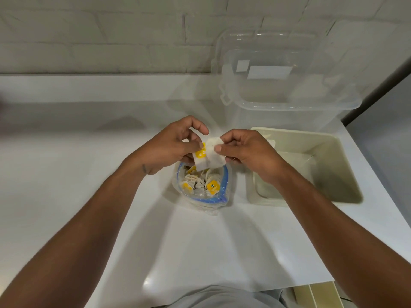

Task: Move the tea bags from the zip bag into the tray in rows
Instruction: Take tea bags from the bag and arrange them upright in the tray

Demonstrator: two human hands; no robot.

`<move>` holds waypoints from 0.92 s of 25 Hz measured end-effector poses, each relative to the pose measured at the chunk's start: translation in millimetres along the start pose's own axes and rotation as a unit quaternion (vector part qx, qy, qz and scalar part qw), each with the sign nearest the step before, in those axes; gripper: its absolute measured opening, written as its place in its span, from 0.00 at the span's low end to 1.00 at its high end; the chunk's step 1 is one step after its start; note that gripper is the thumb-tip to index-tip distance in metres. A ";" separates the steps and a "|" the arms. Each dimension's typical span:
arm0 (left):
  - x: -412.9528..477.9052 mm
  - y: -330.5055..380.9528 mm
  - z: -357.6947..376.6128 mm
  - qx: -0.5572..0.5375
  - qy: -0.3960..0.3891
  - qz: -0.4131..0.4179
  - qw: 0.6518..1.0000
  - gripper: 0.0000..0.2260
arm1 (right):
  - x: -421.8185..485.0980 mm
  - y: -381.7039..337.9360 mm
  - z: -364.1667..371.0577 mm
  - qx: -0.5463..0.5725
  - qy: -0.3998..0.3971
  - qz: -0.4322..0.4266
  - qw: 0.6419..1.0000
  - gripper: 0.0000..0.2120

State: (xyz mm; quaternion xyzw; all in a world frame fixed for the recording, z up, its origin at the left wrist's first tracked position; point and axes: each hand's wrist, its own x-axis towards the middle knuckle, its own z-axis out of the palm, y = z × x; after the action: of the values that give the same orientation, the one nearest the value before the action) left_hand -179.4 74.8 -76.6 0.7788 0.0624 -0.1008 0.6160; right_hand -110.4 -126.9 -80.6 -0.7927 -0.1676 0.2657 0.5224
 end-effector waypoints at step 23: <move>134.3 58.4 181.6 0.488 0.084 0.100 0.863 0.08 | -33.3 105.2 -179.8 -0.323 0.195 0.094 0.921 0.06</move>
State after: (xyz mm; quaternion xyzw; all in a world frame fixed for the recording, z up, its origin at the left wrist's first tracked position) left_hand -50.5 -119.0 -92.8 0.9875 -0.0218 0.0094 0.1559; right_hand -31.1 -319.7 -112.6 -0.9667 -0.0636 0.0851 0.2330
